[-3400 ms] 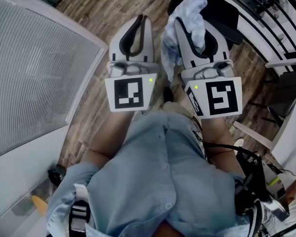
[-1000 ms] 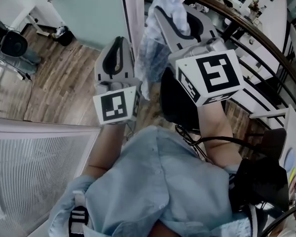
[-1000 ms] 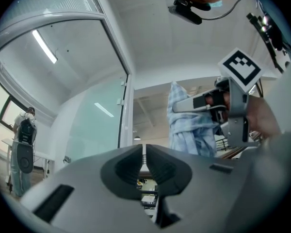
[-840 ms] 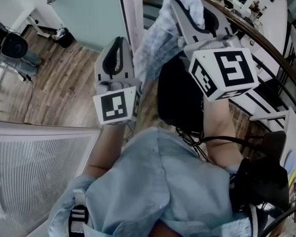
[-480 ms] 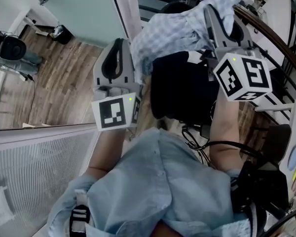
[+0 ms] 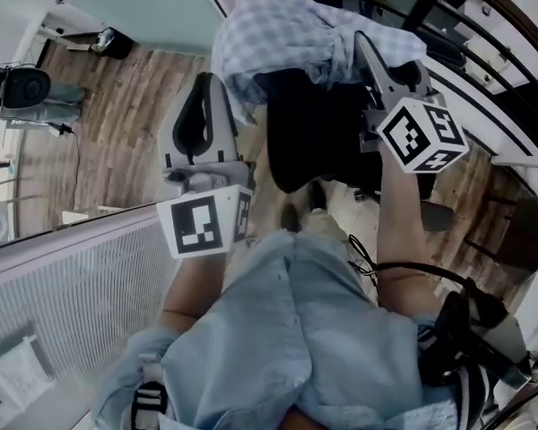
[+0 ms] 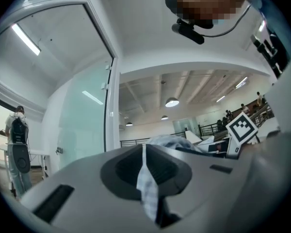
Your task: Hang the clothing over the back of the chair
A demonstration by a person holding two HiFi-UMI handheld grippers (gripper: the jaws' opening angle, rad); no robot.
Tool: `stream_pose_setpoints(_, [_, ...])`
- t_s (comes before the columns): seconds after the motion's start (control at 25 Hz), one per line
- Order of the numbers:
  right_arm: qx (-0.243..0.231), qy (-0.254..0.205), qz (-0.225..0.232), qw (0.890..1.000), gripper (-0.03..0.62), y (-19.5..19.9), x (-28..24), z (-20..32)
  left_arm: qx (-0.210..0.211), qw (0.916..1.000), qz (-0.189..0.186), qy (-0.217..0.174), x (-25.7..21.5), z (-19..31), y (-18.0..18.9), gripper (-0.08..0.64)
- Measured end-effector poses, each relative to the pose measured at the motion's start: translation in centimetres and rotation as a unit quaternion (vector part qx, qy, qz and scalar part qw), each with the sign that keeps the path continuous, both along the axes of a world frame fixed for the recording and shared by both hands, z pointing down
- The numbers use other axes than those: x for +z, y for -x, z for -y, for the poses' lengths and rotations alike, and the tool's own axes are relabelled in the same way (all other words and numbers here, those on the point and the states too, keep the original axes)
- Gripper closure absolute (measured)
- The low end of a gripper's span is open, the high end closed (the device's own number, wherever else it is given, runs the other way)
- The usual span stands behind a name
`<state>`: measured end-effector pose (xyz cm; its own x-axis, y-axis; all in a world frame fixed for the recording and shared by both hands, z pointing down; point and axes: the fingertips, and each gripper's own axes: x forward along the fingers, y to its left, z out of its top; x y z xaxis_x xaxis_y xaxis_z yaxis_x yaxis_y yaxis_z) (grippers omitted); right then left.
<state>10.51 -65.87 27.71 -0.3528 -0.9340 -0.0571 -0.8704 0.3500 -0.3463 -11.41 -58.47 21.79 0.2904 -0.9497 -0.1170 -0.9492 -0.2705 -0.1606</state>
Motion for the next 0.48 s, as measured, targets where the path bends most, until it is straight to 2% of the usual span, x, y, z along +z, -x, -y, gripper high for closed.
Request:
stream_pose_setpoints(0.16, [-0.005, 0.009, 0.105, 0.994, 0.253, -1.2, 2.5, -1.2, 0.007, 0.9999, 0.008, 0.013, 1.2, -0.6, 0.0, 0.534])
stream_pose_setpoints(0.24, [-0.002, 0.011, 0.145, 0.989, 0.230, -1.9, 3.4, -1.8, 0.016, 0.9997, 0.009, 0.014, 1.4, -0.8, -0.3, 0.534])
stream_pose_setpoints(0.48, [0.046, 0.027, 0.174, 0.983, 0.230, -3.6, 4.7, -4.6, 0.051, 0.9987, 0.000, 0.008, 1.1, -2.1, -1.3, 0.534])
